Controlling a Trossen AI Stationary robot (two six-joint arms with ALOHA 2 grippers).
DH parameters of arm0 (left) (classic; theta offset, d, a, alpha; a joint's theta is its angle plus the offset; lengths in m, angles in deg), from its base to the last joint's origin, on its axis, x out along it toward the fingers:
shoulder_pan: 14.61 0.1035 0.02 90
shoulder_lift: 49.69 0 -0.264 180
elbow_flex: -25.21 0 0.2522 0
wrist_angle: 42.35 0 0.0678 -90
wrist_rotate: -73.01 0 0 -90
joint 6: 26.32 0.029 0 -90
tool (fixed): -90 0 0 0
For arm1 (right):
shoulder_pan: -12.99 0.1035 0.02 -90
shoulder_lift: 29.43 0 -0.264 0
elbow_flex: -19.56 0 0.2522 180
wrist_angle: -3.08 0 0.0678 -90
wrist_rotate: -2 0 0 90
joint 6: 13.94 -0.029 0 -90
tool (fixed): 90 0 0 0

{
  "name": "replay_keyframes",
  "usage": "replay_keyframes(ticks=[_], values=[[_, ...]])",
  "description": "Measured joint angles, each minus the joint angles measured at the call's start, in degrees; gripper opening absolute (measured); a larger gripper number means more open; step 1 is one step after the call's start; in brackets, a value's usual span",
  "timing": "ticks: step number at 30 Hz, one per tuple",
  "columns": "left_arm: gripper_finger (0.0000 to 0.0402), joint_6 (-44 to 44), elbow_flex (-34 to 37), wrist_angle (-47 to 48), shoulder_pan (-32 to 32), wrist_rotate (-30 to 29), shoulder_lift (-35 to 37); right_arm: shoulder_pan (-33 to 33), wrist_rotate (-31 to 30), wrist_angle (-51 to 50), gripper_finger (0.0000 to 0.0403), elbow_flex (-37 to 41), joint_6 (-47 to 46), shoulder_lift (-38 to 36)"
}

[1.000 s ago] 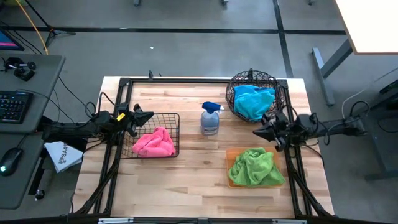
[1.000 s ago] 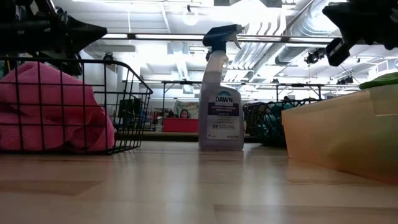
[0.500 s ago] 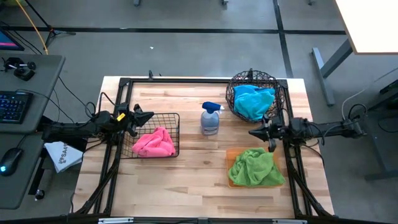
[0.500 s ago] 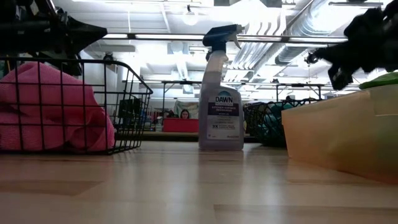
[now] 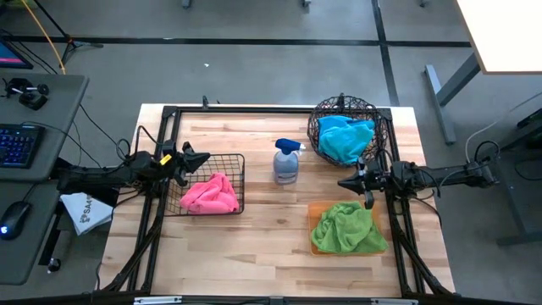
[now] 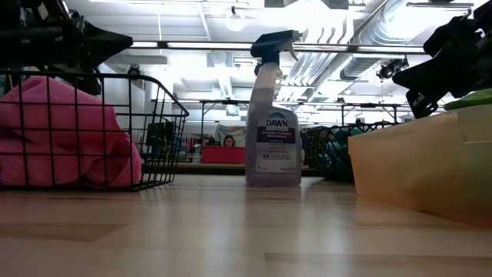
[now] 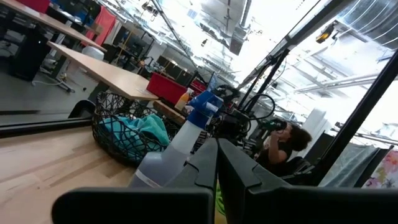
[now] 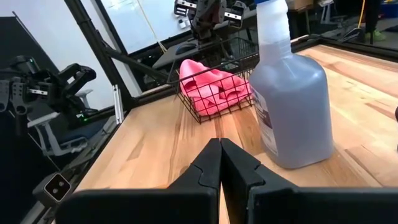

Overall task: Sort microfiber towel by color & place in baskets
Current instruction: Return to Home Position

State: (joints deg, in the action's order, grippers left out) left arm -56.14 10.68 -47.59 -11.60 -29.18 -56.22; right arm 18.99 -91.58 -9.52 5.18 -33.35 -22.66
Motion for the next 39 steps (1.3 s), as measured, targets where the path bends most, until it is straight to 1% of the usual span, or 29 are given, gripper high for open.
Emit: replay_keyframes(ticks=[24, 27, 30, 32, 35, 39], values=[[0.0000, 0.11, 0.00, 0.08, 0.00, 0.01, 0.00, 0.00, 0.00, -0.12, 0.0000, -0.04, -0.01, 0.00], [0.0000, 8.17, -0.02, 2.86, -0.02, 1.36, 0.02, 0.00, 0.00, -0.12, 0.0000, -0.04, -0.01, 0.01], [0.0000, 16.74, -0.02, 5.87, -0.13, 4.51, -0.78, 0.00, 0.00, -0.12, 0.0000, -0.04, -0.01, 0.02], [0.0000, 20.78, 0.00, 8.19, -0.13, 5.81, -0.93, 0.01, -0.02, -0.12, 0.0000, -0.04, -0.01, 0.04], [0.0000, 22.18, -0.02, 10.05, -0.13, 7.24, -1.03, 0.01, -0.02, -0.12, 0.0000, -0.04, -0.01, 0.03], [0.0000, 20.24, 0.00, 13.41, -0.13, 7.90, -1.07, 0.02, -0.02, -0.12, 0.0000, -0.04, -0.01, 0.02]])
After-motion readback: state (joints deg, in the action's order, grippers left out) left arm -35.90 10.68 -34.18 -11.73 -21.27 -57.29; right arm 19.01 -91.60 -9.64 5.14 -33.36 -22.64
